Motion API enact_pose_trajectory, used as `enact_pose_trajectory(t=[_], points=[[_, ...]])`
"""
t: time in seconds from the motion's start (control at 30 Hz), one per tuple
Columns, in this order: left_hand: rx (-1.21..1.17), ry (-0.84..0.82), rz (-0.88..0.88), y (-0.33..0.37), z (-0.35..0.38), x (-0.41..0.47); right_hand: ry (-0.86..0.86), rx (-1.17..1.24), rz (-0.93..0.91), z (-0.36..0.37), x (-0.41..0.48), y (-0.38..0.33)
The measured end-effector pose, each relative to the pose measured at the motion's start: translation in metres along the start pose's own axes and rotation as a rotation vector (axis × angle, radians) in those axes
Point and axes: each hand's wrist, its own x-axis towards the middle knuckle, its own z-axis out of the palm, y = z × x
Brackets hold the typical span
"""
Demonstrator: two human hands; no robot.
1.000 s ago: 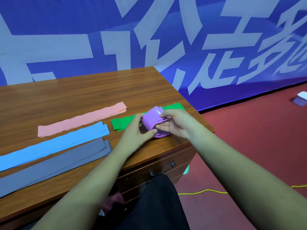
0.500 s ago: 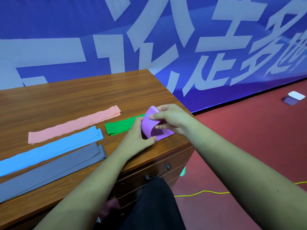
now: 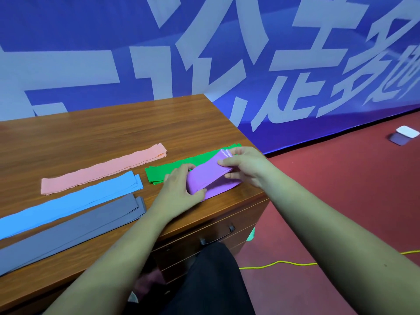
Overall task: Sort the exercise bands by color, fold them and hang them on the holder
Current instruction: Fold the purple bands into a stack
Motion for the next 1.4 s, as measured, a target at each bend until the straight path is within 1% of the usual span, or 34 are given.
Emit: enact_pose_trajectory(t=[0.07,0.17,0.3,0.4,0.5,0.6,0.73,0.83,0.97,1.0,1.07,1.17,1.3,1.4], points=[[0.053,-0.072,0.008,-0.007,0.0,-0.004,0.02,-0.052,0.009,0.001,0.004,0.006],[0.001,-0.129,-0.01,-0.012,0.0,-0.006,0.042,-0.11,0.005,-0.001,0.008,0.009],[-0.003,-0.117,-0.024,-0.008,-0.002,-0.003,0.075,-0.183,-0.014,-0.01,0.009,0.005],[0.043,-0.091,0.027,-0.005,-0.004,0.0,0.065,-0.206,-0.015,-0.016,0.008,0.003],[0.121,-0.111,0.069,-0.007,-0.007,0.0,0.081,-0.243,-0.009,-0.017,0.008,0.009],[0.084,-0.164,0.05,-0.014,-0.008,-0.006,0.107,-0.302,0.014,-0.016,0.007,0.019],[0.028,-0.138,0.133,-0.024,-0.012,-0.012,0.143,-0.299,-0.002,-0.013,0.0,0.025],[0.065,-0.185,0.131,-0.023,-0.017,-0.01,0.172,-0.327,-0.028,-0.009,-0.008,0.032],[0.159,-0.24,0.114,-0.02,-0.015,-0.008,0.272,-0.653,-0.1,-0.005,-0.011,0.046],[0.167,-0.239,0.112,-0.02,-0.014,-0.008,0.296,-0.695,-0.118,-0.005,-0.011,0.049],[0.178,-0.225,0.112,-0.021,-0.013,-0.01,0.333,-0.726,-0.171,-0.004,-0.013,0.054],[0.204,-0.211,0.115,-0.022,-0.013,-0.015,0.375,-0.776,-0.313,-0.002,-0.019,0.06],[0.194,-0.145,0.091,-0.021,-0.01,-0.02,0.342,-0.749,-0.477,0.001,-0.02,0.067],[0.265,-0.137,0.091,-0.019,-0.005,-0.024,0.354,-0.82,-0.553,0.001,-0.016,0.073]])
